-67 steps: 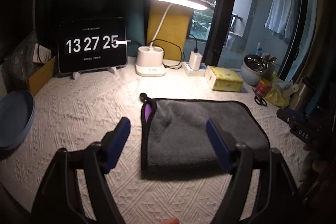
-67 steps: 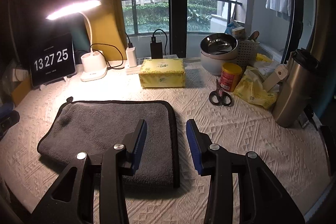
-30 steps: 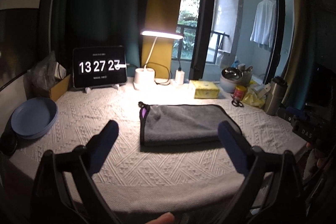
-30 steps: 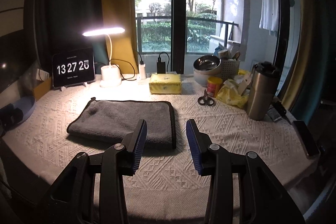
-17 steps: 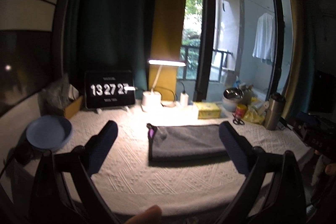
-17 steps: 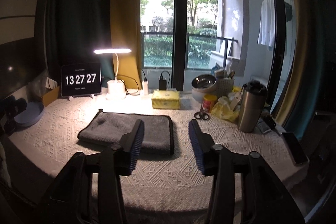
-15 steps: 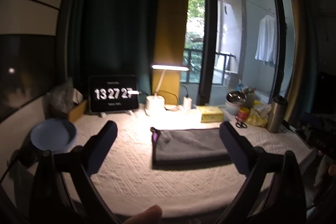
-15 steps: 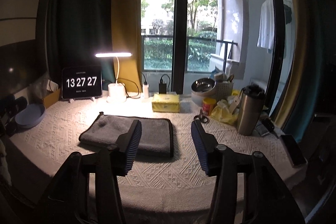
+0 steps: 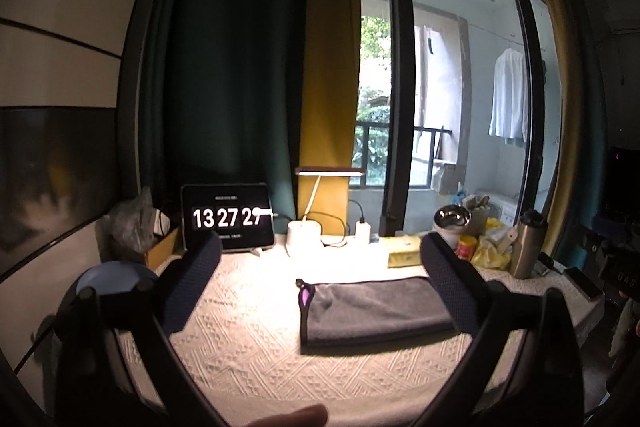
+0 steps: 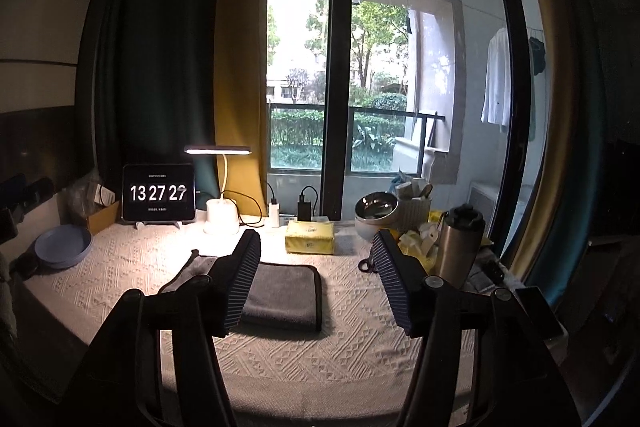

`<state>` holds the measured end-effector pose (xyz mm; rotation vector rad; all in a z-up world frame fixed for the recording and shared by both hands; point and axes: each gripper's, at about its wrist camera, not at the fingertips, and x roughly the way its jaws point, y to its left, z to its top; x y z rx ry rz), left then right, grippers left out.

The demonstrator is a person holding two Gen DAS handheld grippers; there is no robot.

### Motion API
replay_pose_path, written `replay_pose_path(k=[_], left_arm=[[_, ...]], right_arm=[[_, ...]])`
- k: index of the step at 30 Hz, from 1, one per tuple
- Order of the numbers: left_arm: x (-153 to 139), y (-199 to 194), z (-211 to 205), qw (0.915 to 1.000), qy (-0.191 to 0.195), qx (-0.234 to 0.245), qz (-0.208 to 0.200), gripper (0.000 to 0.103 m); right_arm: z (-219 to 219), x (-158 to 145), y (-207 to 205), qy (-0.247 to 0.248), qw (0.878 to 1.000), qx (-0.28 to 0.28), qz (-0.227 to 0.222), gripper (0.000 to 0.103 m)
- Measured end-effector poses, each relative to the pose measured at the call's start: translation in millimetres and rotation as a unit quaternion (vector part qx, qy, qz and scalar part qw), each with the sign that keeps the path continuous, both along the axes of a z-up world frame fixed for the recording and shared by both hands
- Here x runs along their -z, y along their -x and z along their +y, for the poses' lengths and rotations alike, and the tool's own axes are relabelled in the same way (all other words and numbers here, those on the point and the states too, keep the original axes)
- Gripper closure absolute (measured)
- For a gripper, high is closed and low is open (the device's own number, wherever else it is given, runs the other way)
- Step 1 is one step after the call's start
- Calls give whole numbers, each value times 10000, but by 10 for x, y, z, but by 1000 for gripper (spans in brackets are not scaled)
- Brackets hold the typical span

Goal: Fold towel

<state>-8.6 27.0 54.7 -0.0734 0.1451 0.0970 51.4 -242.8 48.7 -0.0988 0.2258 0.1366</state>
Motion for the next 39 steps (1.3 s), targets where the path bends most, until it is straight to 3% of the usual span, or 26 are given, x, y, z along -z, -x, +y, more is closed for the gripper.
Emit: replay_pose_path(k=[39], left_arm=[[50, -25, -6, 9999, 31, 5, 123, 2]], right_arm=[[34, 22, -46, -4, 10000, -47, 54, 41]])
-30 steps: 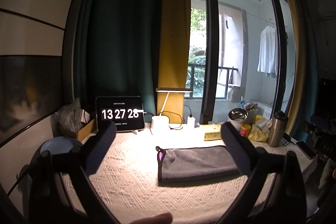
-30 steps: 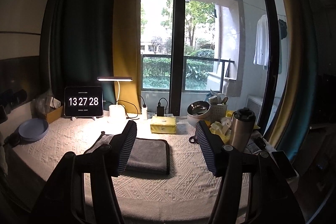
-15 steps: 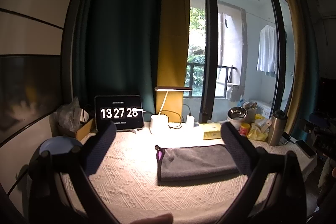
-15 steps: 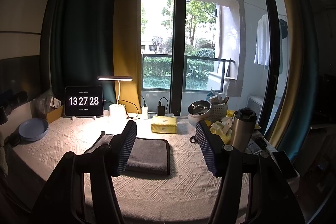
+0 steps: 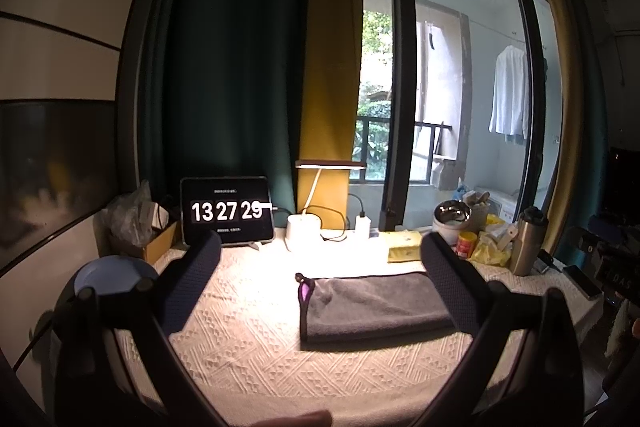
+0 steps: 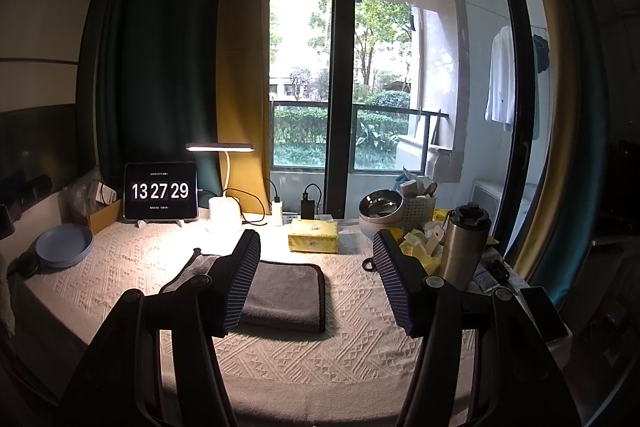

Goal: Fold towel

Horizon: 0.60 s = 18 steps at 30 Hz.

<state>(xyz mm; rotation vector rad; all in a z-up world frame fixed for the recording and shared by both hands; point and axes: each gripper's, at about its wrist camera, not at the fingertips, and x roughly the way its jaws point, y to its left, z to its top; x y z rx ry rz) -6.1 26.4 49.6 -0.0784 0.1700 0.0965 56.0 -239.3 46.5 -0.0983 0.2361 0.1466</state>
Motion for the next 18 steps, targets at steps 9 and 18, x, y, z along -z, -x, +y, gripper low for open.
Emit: replay_pose_path(k=[9, 18], left_arm=[[11, -4, -1, 10000, 5, 1, 15, 2], [9, -6, 2, 10000, 9, 2, 14, 2]], right_arm=[[15, 57, -28, 26, 10000, -44, 52, 41], [19, 58, -31, 30, 10000, -46, 56, 41]])
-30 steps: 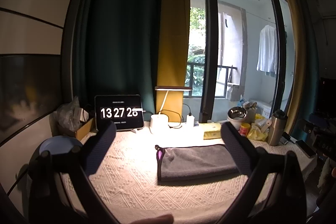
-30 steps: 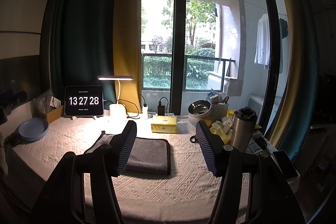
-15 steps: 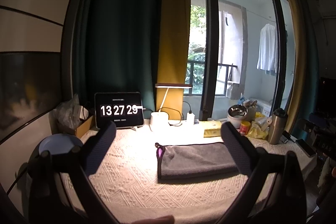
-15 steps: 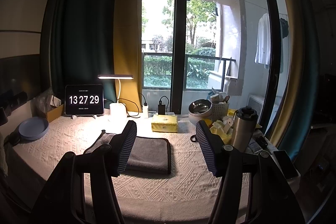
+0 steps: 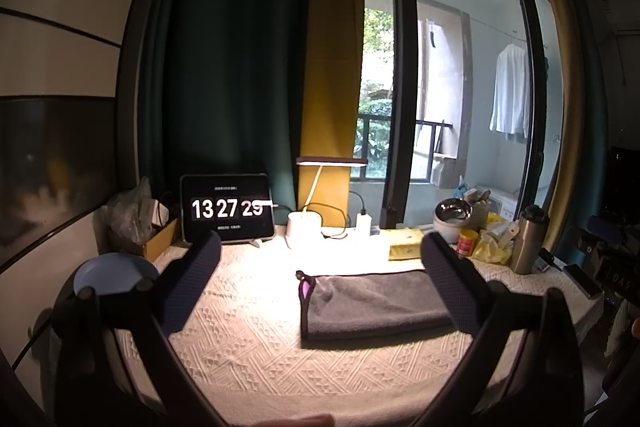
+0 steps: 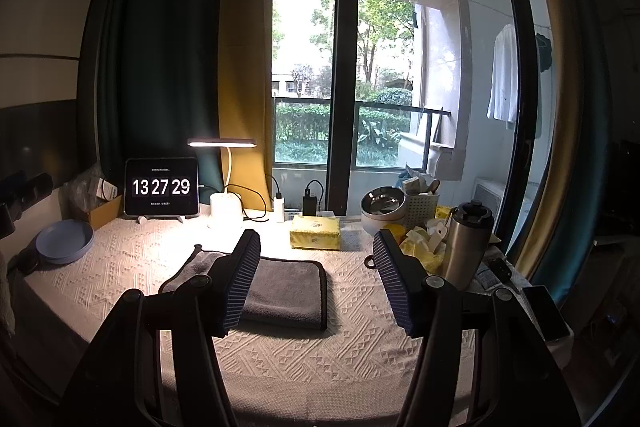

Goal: Fold towel

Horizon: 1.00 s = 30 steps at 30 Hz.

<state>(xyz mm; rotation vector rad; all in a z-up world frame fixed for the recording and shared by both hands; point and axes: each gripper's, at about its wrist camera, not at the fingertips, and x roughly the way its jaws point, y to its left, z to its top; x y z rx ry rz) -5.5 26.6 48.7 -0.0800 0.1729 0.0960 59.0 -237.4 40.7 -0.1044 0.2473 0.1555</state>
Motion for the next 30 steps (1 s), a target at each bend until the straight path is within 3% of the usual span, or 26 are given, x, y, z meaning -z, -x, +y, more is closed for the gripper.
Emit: replay_pose_path(k=[22, 30], left_arm=[[58, -23, 3, 10000, 19, 5, 58, 2], [122, -188, -4, 9996, 63, 51, 280, 2]], right_arm=[[28, 59, -21, 4, 10000, -44, 52, 41], [23, 91, -147, -23, 9998, -90, 148, 41]])
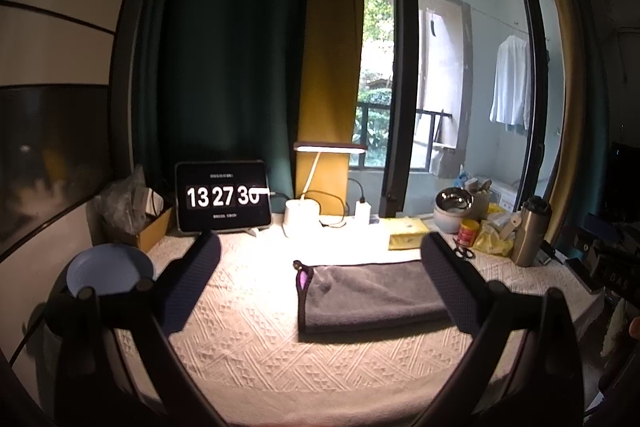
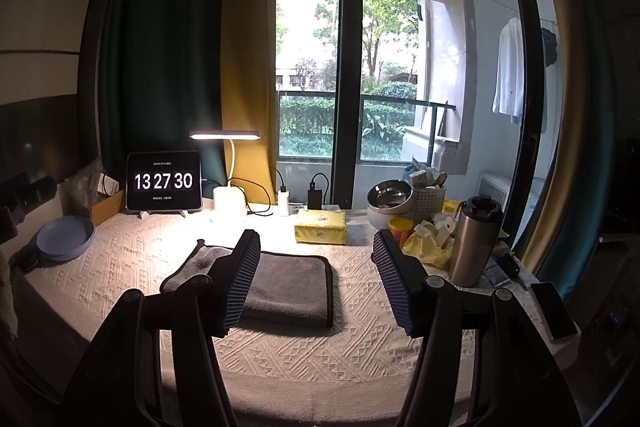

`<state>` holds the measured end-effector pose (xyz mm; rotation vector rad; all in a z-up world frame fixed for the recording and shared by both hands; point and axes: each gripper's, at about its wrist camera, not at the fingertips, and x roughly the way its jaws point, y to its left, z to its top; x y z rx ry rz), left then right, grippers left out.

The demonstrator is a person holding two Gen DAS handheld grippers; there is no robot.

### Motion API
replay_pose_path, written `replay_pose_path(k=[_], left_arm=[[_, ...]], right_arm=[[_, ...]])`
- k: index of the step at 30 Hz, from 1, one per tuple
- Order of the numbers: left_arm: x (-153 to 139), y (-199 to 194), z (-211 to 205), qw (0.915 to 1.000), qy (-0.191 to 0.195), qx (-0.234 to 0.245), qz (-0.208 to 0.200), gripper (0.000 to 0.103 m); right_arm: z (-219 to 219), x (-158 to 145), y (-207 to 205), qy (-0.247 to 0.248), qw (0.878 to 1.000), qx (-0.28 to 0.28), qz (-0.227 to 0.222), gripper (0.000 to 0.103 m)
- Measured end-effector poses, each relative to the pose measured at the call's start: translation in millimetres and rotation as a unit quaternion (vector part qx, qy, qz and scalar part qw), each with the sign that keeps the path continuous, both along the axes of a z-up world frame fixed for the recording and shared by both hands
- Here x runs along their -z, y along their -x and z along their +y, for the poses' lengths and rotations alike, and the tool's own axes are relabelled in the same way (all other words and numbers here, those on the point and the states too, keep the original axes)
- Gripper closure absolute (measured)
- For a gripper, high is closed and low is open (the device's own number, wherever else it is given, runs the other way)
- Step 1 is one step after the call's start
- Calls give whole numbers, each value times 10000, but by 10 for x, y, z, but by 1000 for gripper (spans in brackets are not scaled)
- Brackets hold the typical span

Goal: Fold towel

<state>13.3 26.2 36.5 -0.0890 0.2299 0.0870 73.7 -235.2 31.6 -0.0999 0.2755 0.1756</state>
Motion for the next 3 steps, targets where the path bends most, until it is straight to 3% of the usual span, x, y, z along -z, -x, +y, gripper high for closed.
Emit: replay_pose_path(k=[3], left_arm=[[27, -72, 9, 10000, 67, 6, 67, 2]], right_arm=[[0, 23, -67, -9, 10000, -27, 52, 41]])
